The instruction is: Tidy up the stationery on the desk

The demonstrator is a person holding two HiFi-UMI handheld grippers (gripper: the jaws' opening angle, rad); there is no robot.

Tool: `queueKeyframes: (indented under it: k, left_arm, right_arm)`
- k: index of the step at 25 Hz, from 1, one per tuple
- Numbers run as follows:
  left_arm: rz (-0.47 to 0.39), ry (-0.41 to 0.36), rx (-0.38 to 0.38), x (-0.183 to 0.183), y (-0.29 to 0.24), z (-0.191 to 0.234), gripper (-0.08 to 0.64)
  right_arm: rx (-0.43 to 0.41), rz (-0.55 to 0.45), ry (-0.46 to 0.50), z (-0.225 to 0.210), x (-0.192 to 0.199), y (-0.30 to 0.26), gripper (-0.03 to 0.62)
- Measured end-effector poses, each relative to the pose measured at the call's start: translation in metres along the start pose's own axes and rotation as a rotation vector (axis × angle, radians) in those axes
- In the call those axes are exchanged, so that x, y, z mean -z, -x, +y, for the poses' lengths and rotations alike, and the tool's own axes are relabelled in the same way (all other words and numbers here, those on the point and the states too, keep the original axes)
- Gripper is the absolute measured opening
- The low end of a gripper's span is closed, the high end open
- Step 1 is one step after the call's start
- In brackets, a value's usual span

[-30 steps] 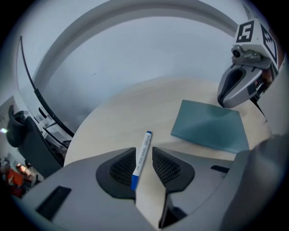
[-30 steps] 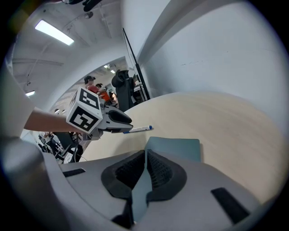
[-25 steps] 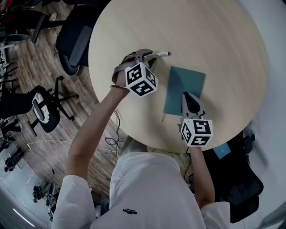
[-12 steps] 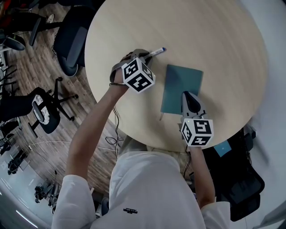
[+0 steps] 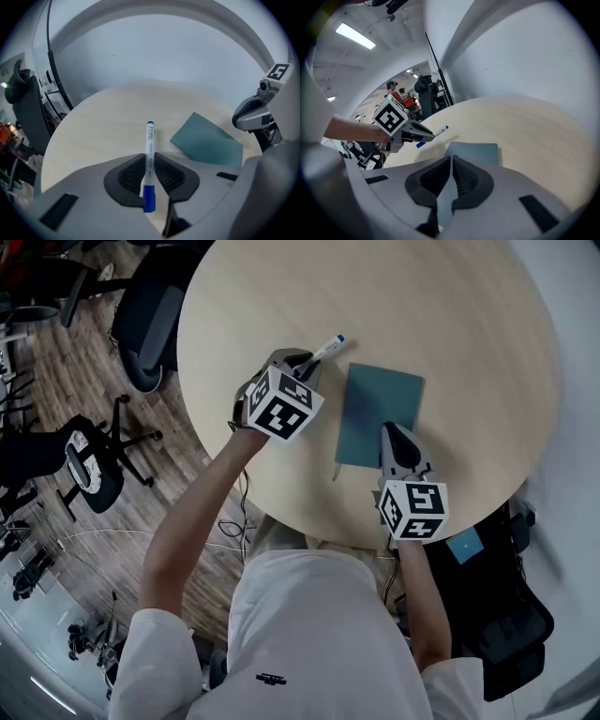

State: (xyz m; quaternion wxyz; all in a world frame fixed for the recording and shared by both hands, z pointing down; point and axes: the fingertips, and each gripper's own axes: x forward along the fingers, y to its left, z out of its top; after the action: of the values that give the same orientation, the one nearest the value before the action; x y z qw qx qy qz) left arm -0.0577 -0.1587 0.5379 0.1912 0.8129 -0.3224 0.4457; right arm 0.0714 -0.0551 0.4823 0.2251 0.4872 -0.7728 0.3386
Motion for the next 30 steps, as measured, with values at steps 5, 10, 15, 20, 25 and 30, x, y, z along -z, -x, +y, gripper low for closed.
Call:
queueKeyframes:
  k: [5,10,15,20,25,30]
  left_arm:
    - [-0.02,0.106,0.015,0.006,0.009,-0.006,0.075]
    - [-0.041,0.224,0.047,0.009,0.022,-0.026,0.075]
    - [-0.051,0.429,0.137,0.024,0.024,-0.052,0.075]
    - [-0.04,0.642,0.181,0.039,0.023,-0.07,0.075]
    - [-0.02,0.818,0.175,0.049,0.02,-0.083,0.077]
    - [0.0,0.907,0.175,0.059,0.013,-0.097,0.077]
  right_arm:
    - [-0.002,-0.011,0.006,0.006,0.001,0.007,0.044]
    - [-0.011,-0.012,0.014,0.011,0.008,0.018,0.044]
    - [-0.02,-0.007,0.018,0.018,0.015,0.021,0.044]
    - [-0.033,-0.006,0.026,0.024,0.019,0.023,0.044]
    - [-0.039,-0.004,0.027,0.024,0.022,0.027,0.044]
    - [-0.04,-0.007,0.027,0.022,0.024,0.031,0.044]
